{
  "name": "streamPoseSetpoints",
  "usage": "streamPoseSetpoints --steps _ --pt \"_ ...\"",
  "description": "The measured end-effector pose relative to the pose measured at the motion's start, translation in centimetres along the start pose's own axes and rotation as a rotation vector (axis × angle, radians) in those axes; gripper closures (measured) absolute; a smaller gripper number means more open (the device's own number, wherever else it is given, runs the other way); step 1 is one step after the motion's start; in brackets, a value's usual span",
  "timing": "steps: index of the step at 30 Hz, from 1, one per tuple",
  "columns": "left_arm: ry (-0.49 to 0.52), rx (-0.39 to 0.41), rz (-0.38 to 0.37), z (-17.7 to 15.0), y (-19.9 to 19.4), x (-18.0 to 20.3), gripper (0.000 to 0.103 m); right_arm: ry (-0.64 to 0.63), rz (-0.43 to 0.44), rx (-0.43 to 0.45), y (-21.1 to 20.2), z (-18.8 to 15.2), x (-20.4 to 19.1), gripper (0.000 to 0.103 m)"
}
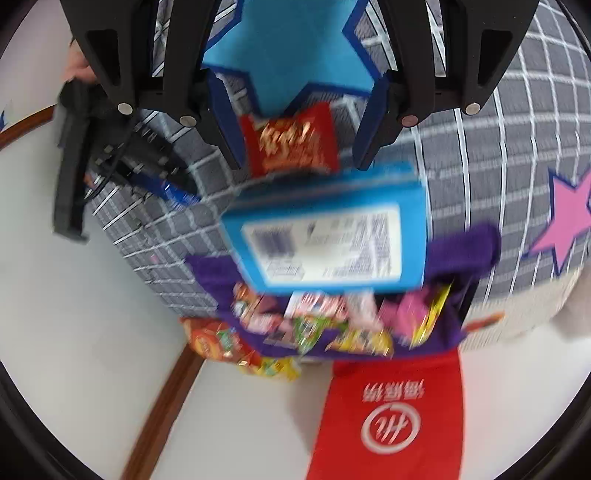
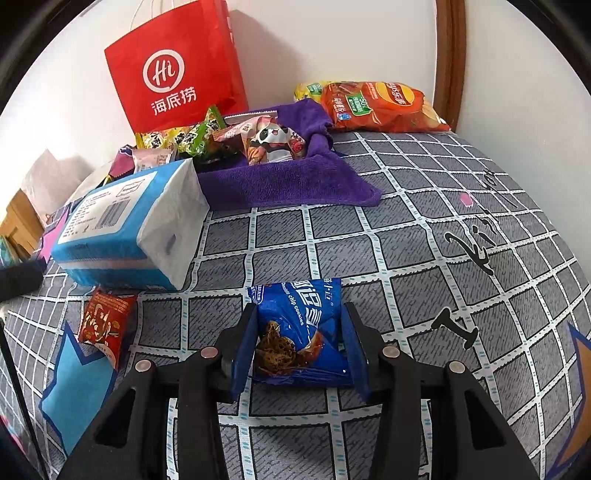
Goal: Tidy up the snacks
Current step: 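Grasp the red candy pack with the left tool while the right tool holds the blue bag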
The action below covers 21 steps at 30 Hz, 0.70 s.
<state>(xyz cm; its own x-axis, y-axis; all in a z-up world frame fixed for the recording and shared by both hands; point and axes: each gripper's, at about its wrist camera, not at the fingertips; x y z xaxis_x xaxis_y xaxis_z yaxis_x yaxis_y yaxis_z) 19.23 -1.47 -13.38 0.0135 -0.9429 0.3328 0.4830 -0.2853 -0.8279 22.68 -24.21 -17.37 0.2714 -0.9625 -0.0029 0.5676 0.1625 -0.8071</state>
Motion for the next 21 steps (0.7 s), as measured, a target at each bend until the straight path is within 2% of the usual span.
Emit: streamPoseSetpoints --steps 2,6,12,16,21 --pt "-0.01 -0.024 0.011 -0.9 0.8 -0.6 0.043 -0.017 0.004 -0.002 0.0 0.0 -0.1 0.058" --pt "-0.014 -0.015 0.024 -1.5 1.6 -1.1 0.043 -0.075 0.014 -0.001 -0.2 -0.1 0.1 0.059" --pt "-0.064 -0.064 -0.049 -1.4 3.9 -1.1 0.04 -0.018 0.06 0.015 -0.4 -0.4 1.3 0.059" --pt "-0.075 -0.057 -0.076 -1.5 4.4 -0.8 0.029 -0.006 0.075 0.018 -0.3 -0.4 1.4 0.059" --pt "-0.06 -0.061 -0.062 -1.5 4.9 0.2 0.024 0.011 0.095 0.024 -0.4 -0.5 1.8 0.059"
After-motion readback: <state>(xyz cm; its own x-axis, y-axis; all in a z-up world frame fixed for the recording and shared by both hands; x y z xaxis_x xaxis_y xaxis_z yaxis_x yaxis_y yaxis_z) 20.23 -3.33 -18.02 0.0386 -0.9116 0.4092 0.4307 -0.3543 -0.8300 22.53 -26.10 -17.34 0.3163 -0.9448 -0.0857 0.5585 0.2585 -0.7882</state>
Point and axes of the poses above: each gripper's, at about its wrist camera, not at the fingertips, and y roughly the way its jaws point, x to its right, z to its top, and after that the axes turned 12 degrees about -y, right-handed
